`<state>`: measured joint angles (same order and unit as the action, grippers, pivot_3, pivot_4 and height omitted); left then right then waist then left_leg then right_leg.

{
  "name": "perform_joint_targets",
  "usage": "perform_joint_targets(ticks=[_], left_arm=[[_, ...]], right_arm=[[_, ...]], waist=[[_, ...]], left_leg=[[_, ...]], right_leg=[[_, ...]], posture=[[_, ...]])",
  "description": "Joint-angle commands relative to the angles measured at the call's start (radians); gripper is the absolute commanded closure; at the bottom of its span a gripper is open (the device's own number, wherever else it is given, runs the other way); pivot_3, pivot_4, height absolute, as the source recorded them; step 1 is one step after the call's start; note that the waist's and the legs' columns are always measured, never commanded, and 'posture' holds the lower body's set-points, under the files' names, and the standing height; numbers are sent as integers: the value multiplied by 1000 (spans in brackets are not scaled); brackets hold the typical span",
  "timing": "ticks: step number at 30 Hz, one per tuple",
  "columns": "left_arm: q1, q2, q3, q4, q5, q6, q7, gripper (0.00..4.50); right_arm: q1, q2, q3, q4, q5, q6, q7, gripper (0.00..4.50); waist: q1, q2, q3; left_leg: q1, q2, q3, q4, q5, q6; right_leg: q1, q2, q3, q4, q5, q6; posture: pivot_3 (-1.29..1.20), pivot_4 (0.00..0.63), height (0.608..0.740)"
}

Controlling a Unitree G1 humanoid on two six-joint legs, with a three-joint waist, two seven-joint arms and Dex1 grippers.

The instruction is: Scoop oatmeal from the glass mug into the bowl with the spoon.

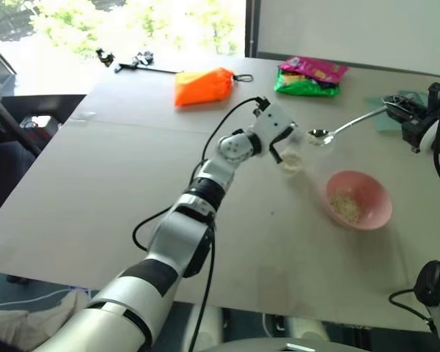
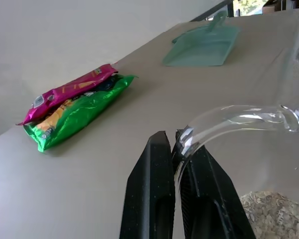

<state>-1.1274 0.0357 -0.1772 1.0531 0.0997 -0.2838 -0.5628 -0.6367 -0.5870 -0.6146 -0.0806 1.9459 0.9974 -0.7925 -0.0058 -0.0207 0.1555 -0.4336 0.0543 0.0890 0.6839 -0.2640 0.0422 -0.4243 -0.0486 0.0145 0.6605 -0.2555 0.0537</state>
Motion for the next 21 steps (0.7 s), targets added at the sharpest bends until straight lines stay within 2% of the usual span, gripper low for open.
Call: perform_joint_targets(ticks=[1, 21], left_arm=[[-60, -25, -5, 24, 16, -57, 5, 4454], [-131, -103, -6, 132, 74, -102, 32, 4454]], right_arm=[[6, -27, -81, -69, 26, -34, 1, 4500], [176, -6, -209, -190, 26, -89, 13, 4500]], waist=[[-1, 0, 0], [5, 1, -1]], left_leg=[[0, 0, 0, 0, 0, 0], [1, -1, 0, 0, -2, 3]], right_leg=[[0, 0, 0, 0, 0, 0], [0, 0, 1, 0, 0, 0]], posture=[[0, 150, 739], [0, 150, 739]])
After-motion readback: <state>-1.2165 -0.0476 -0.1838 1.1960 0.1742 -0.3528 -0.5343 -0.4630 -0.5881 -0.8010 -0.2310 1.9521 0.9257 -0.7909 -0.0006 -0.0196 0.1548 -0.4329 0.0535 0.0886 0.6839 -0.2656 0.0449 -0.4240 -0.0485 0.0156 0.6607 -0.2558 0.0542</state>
